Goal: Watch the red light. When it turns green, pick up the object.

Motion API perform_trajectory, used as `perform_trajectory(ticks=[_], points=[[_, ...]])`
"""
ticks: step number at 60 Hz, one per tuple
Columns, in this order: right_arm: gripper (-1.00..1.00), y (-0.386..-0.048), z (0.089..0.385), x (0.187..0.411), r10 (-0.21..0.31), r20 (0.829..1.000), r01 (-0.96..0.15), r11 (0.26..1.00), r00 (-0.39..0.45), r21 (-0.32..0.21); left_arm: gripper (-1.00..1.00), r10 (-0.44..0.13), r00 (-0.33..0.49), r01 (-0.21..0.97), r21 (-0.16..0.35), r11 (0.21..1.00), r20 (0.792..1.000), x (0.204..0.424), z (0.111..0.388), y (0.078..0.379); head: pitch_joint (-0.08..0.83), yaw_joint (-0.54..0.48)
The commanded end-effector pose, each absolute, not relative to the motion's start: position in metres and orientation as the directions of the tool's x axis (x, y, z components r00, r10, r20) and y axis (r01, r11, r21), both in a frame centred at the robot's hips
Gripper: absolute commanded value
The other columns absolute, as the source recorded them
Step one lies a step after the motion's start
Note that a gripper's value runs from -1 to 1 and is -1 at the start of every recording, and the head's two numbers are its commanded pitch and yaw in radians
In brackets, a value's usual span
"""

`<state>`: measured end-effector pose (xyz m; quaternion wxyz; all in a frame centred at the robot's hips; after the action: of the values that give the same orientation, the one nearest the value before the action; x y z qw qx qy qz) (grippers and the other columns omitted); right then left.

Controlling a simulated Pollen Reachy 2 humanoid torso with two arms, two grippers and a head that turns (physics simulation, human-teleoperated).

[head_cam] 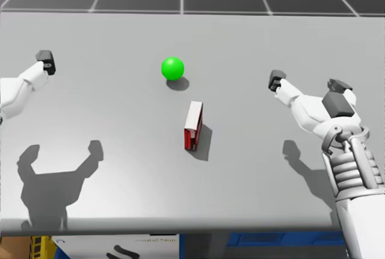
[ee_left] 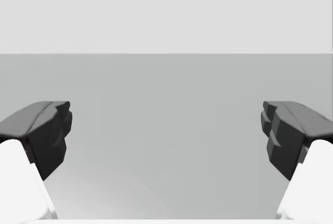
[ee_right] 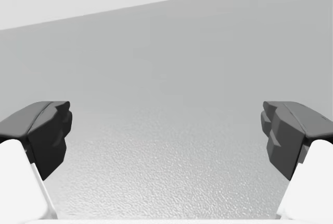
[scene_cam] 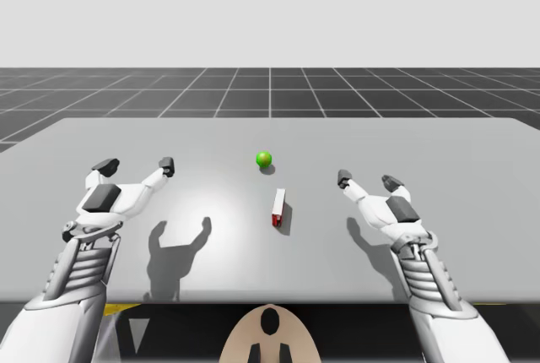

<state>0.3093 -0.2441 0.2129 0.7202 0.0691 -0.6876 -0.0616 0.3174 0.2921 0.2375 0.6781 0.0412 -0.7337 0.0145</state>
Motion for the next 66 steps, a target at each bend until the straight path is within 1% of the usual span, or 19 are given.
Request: perform_trajectory(ticks=[1,3,6,7,9,10,11,12,13,16,17,19,22,29,32,36,40,50,66], points=[[-1.00,-0.233,0.214,0.305,-0.207,0.977,-0.030,0.978,0.055,0.209,-1.00,-0.040,-0.078,-0.080,0.034,0.996,0.996,0.317,0.238,0.292,0.644,-0.04],[-1.00,-0.229,0.217,0.301,-0.206,0.977,-0.052,0.977,0.052,0.209,-1.00,-0.040,-0.078,-0.079,0.034,0.996,0.996,0.317,0.238,0.292,0.643,-0.04],[-1.00,-0.220,0.222,0.295,-0.168,0.985,-0.068,0.983,0.027,0.169,-1.00,-0.040,-0.079,-0.077,0.034,0.996,0.996,0.316,0.238,0.291,0.643,-0.04],[-1.00,-0.218,0.223,0.294,-0.185,0.982,-0.109,0.976,0.047,0.189,-1.00,-0.040,-0.079,-0.075,0.034,0.997,0.996,0.316,0.238,0.291,0.643,-0.04],[-1.00,-0.210,0.227,0.286,-0.164,0.985,-0.131,0.977,0.062,0.171,-1.00,-0.041,-0.079,-0.072,0.035,0.997,0.996,0.315,0.238,0.289,0.645,-0.04],[-1.00,-0.207,0.229,0.284,-0.205,0.975,-0.150,0.965,0.085,0.216,-1.00,-0.042,-0.079,-0.072,0.036,0.997,0.996,0.315,0.238,0.289,0.644,-0.04],[-1.00,-0.202,0.231,0.280,-0.222,0.970,-0.169,0.957,0.101,0.237,-1.00,-0.043,-0.079,-0.072,0.038,0.997,0.996,0.315,0.238,0.288,0.644,-0.04],[-1.00,-0.200,0.231,0.278,-0.213,0.972,-0.180,0.957,0.103,0.229,-1.00,-0.044,-0.078,-0.071,0.038,0.997,0.996,0.315,0.238,0.288,0.644,-0.04],[-1.00,-0.198,0.231,0.275,-0.170,0.980,-0.214,0.959,0.100,0.188,-1.00,-0.045,-0.078,-0.070,0.039,0.997,0.996,0.315,0.238,0.288,0.644,-0.04],[-1.00,-0.191,0.229,0.267,-0.099,0.991,-0.271,0.955,0.087,0.119,-1.00,-0.048,-0.077,-0.071,0.042,0.997,0.996,0.315,0.238,0.287,0.644,-0.04],[-1.00,-0.188,0.227,0.263,-0.041,0.997,-0.284,0.957,0.061,0.057,-1.00,-0.048,-0.076,-0.072,0.042,0.996,0.996,0.315,0.237,0.288,0.644,-0.04],[-1.00,-0.185,0.228,0.258,-0.054,0.994,-0.298,0.951,0.092,0.079,-1.00,-0.047,-0.075,-0.073,0.042,0.996,0.996,0.316,0.237,0.288,0.645,-0.04],[-1.00,-0.181,0.228,0.249,-0.030,0.996,-0.344,0.937,0.087,0.059,-1.00,-0.044,-0.075,-0.076,0.038,0.996,0.996,0.315,0.238,0.288,0.645,-0.04],[-1.00,-0.177,0.224,0.235,-0.017,0.994,-0.466,0.882,0.109,0.066,-1.00,-0.044,-0.073,-0.076,0.038,0.996,0.996,0.316,0.237,0.288,0.650,-0.05],[-1.00,-0.175,0.219,0.233,-0.046,0.994,-0.519,0.850,0.102,0.092,-1.00,-0.044,-0.073,-0.075,0.038,0.996,0.996,0.316,0.237,0.288,0.650,-0.05],[-1.00,-0.171,0.211,0.227,-0.019,0.997,-0.594,0.803,0.072,0.058,-1.00,-0.043,-0.072,-0.076,0.038,0.996,0.996,0.316,0.237,0.288,0.652,-0.05],[-1.00,-0.166,0.208,0.223,-0.022,0.996,-0.641,0.764,0.088,0.074,-1.00,-0.042,-0.071,-0.076,0.037,0.996,0.997,0.316,0.237,0.288,0.654,-0.05],[-1.00,-0.154,0.196,0.228,0.002,0.997,-0.703,0.710,0.075,0.051,-1.00,-0.042,-0.069,-0.079,0.037,0.996,0.997,0.316,0.236,0.289,0.657,-0.04],[-1.00,-0.131,0.166,0.256,0.046,0.998,-0.705,0.709,0.030,-0.011,-1.00,-0.039,-0.072,-0.081,0.033,0.996,0.997,0.316,0.237,0.291,0.661,-0.04]])
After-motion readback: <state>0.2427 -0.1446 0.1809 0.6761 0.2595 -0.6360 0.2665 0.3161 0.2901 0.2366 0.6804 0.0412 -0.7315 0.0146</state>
